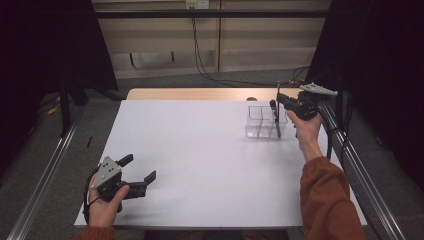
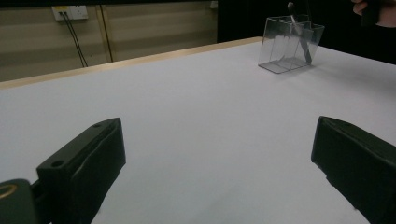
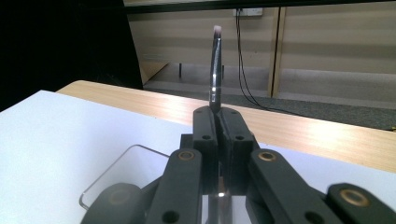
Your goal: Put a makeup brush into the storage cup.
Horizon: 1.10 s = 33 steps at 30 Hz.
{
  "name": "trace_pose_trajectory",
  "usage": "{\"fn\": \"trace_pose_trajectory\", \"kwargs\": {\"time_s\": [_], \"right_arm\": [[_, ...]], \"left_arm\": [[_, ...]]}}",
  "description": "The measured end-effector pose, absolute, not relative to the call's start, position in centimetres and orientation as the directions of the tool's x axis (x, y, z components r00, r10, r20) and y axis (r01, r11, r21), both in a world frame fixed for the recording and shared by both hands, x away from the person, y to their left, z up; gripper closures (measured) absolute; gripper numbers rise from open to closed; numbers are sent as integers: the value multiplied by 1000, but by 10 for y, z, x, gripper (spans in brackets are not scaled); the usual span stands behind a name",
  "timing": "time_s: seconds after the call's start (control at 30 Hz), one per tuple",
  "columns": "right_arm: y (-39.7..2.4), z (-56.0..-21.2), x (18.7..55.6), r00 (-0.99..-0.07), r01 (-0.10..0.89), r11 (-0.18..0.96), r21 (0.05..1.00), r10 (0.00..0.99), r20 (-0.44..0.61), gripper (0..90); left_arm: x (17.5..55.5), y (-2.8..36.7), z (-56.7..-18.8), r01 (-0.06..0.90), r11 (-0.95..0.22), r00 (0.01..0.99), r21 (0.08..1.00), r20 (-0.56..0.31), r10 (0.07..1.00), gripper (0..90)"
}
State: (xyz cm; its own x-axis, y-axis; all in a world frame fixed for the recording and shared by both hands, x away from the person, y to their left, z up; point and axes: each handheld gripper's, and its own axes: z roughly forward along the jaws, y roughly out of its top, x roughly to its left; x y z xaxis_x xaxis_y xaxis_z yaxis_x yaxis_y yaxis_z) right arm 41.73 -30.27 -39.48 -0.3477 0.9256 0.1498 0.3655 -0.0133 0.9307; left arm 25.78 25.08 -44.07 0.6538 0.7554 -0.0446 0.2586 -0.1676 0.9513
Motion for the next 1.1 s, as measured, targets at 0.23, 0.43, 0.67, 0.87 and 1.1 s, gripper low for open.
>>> {"fn": "trace_pose_trajectory", "kwargs": {"time_s": [0.23, 0.43, 0.67, 0.87, 1.1], "right_arm": [[-308, -404, 416, -337, 376, -24, 926, 928, 161, 863], [-309, -409, 415, -329, 383, -30, 923, 929, 167, 863], [-312, -413, 413, -324, 390, -31, 920, 931, 168, 865], [-313, -415, 411, -322, 394, -28, 919, 932, 166, 865], [-314, -418, 410, -320, 400, -32, 916, 932, 173, 863]], "left_arm": [[258, 251, -441, 256, -170, 655, 952, -41, 755, 29], [258, 251, -440, 254, -168, 656, 952, -42, 754, 29], [258, 251, -440, 252, -172, 656, 952, -38, 754, 29], [258, 251, -440, 252, -174, 655, 952, -35, 754, 29], [258, 251, -440, 252, -175, 656, 952, -35, 754, 29]]}}
